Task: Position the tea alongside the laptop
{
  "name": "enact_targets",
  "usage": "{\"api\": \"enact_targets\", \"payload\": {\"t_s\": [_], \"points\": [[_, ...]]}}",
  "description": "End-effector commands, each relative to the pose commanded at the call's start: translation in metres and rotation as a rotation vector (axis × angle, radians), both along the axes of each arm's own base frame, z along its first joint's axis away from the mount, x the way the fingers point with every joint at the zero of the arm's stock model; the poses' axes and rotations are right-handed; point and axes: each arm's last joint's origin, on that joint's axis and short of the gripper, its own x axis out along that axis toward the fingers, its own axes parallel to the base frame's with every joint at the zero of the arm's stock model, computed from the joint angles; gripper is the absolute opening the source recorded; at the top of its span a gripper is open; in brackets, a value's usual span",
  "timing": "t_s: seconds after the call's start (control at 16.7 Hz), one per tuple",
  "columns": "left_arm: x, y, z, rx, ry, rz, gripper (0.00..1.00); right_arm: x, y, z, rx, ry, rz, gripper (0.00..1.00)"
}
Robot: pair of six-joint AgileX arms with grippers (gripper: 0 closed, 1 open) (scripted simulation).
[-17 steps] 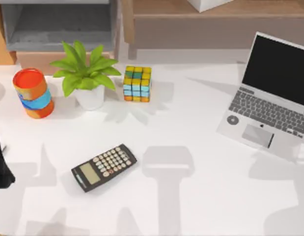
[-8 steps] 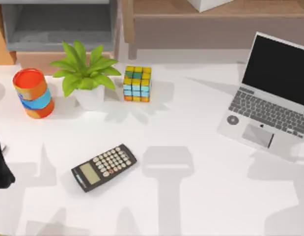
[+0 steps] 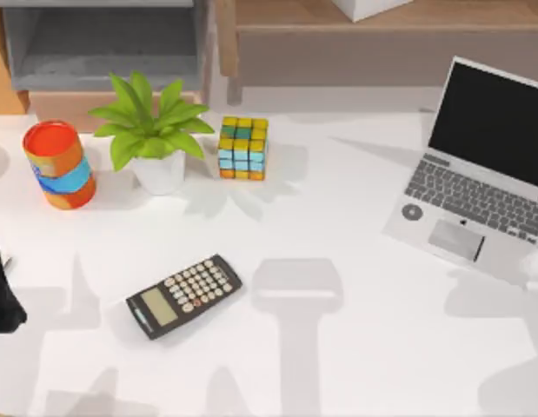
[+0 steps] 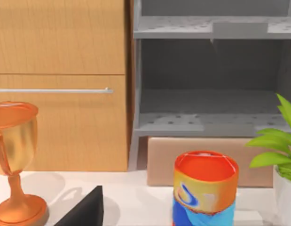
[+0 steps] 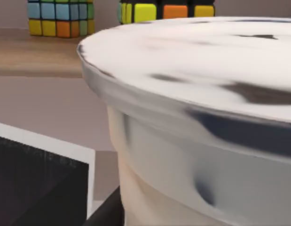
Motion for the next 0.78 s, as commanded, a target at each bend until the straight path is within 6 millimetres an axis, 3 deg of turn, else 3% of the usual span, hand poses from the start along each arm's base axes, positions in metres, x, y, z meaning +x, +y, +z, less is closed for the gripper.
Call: {"api": "enact_targets", "payload": {"t_s": [0.3, 0.6, 0.78], "points": [[0.0, 0.0, 0.0, 0.0, 0.0, 0.0, 1.0, -0.005, -0.003, -0.017, 0.022, 0.062, -0.02, 0.0], [0.0, 0.0, 0.0, 0.0, 0.0, 0.0, 1.0, -0.006, -0.003, -0.018, 0.025, 0.071, -0.022, 0.0], [0.0, 0.0, 0.0, 0.0, 0.0, 0.0, 1.0, -0.006, -0.003, -0.018, 0.025, 0.071, -0.022, 0.23]]}}
